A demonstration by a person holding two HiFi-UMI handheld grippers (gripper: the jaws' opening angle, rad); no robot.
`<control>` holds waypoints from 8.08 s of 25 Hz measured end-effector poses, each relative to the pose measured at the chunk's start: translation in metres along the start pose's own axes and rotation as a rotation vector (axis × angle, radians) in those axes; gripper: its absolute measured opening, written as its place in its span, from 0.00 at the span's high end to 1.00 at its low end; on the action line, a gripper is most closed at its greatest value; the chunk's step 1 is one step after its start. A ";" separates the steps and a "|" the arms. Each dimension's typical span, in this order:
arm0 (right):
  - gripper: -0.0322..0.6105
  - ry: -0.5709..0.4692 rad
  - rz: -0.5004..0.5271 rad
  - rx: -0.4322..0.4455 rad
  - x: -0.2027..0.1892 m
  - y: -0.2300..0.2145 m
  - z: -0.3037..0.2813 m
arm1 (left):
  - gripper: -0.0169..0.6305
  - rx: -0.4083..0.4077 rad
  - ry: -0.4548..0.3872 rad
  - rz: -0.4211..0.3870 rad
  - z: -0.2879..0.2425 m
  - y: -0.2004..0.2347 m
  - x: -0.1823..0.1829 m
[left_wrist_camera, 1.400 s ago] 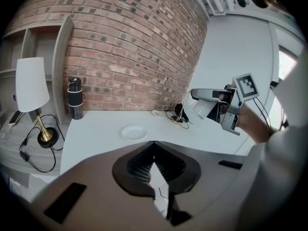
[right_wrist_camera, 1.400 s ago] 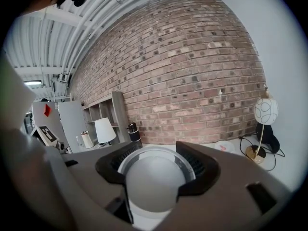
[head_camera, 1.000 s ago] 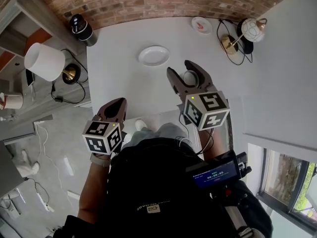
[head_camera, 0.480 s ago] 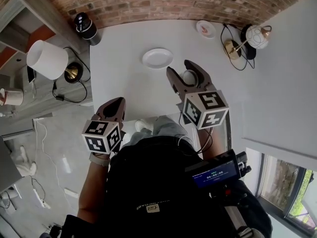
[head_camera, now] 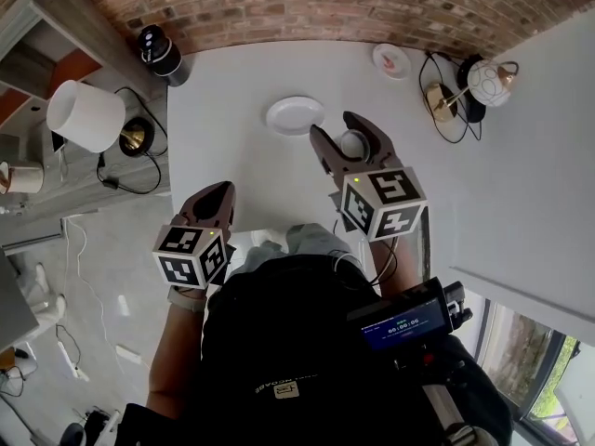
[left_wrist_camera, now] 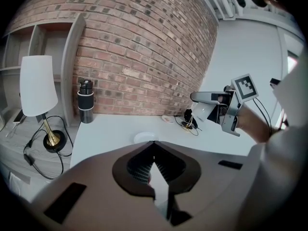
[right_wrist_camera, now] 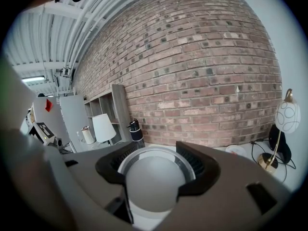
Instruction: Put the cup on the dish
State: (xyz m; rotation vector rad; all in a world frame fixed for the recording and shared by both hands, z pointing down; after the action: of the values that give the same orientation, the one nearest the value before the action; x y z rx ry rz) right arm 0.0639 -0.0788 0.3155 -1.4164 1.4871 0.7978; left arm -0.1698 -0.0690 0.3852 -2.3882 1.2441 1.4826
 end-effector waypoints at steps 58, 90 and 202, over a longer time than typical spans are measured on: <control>0.55 0.253 0.265 0.330 -0.104 -0.030 -0.220 | 0.97 0.438 0.030 0.292 -0.004 0.023 -0.018; 0.55 0.367 0.264 0.188 -0.175 -0.089 -0.254 | 0.97 0.428 0.123 0.321 -0.026 0.035 -0.023; 0.47 0.062 0.254 0.217 -0.114 -0.074 -0.205 | 0.97 0.416 0.070 0.281 0.002 0.002 -0.037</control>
State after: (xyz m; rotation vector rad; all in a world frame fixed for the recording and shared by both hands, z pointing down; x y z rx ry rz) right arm 0.0934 -0.2293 0.5077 -1.1149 1.7684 0.7242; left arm -0.1804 -0.0477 0.4137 -2.0714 1.7619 1.0608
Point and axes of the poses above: the fingertips, and each gripper's own axes: z backward along the fingers, y to its left, x out of its top, the point moved 5 cm from there along z, backward along the fingers, and after that the axes turned 3 degrees about -x, right-handed, at the moved point
